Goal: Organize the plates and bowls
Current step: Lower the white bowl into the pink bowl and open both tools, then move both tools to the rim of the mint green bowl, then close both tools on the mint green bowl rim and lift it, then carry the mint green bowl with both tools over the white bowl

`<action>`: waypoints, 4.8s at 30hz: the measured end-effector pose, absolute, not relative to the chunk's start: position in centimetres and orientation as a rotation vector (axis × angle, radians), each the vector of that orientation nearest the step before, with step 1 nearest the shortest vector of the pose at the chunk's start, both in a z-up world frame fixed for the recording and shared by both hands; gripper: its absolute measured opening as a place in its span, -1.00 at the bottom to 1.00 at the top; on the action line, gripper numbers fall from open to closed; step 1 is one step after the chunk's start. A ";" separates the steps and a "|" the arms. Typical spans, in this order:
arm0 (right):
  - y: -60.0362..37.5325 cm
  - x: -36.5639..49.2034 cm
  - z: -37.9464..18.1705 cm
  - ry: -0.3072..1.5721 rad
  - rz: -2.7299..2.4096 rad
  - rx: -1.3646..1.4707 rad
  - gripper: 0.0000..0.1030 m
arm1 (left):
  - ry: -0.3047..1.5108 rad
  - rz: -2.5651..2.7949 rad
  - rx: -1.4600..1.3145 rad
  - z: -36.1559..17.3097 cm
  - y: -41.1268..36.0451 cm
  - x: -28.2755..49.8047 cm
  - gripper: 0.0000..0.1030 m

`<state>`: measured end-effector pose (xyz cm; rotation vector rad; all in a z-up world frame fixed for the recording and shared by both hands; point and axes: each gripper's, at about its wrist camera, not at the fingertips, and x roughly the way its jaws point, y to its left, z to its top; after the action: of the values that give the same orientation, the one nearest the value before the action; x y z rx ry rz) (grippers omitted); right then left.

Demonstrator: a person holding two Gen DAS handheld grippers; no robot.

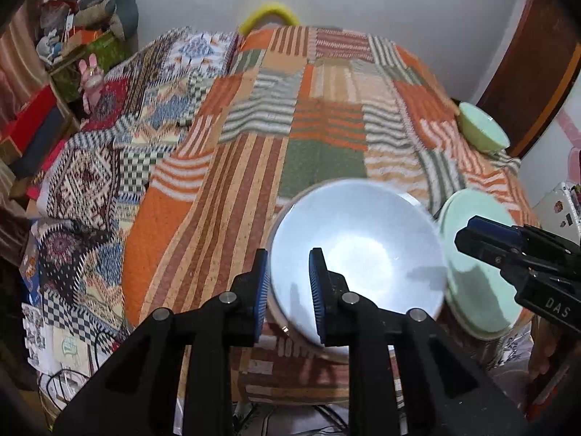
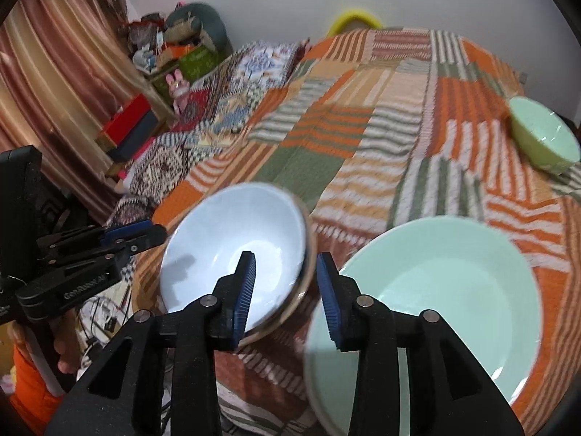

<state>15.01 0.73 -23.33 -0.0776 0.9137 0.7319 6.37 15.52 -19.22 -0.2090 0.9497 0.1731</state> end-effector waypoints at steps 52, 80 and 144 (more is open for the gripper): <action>-21.7 37.0 -24.2 0.929 0.204 0.232 -0.43 | 0.965 -0.191 -0.017 -18.4 -4.0 35.8 0.22; -20.1 35.5 -24.7 0.943 0.354 0.166 -0.57 | 1.123 -0.186 0.048 -24.2 -8.6 41.5 -0.67; -0.8 16.6 -17.0 0.755 0.782 0.054 -0.57 | 0.759 0.133 -0.104 -10.1 11.9 6.8 -0.66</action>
<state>16.65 -0.84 -16.96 0.0543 0.7545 0.7822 6.83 11.87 -10.05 -0.1038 0.7592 0.1334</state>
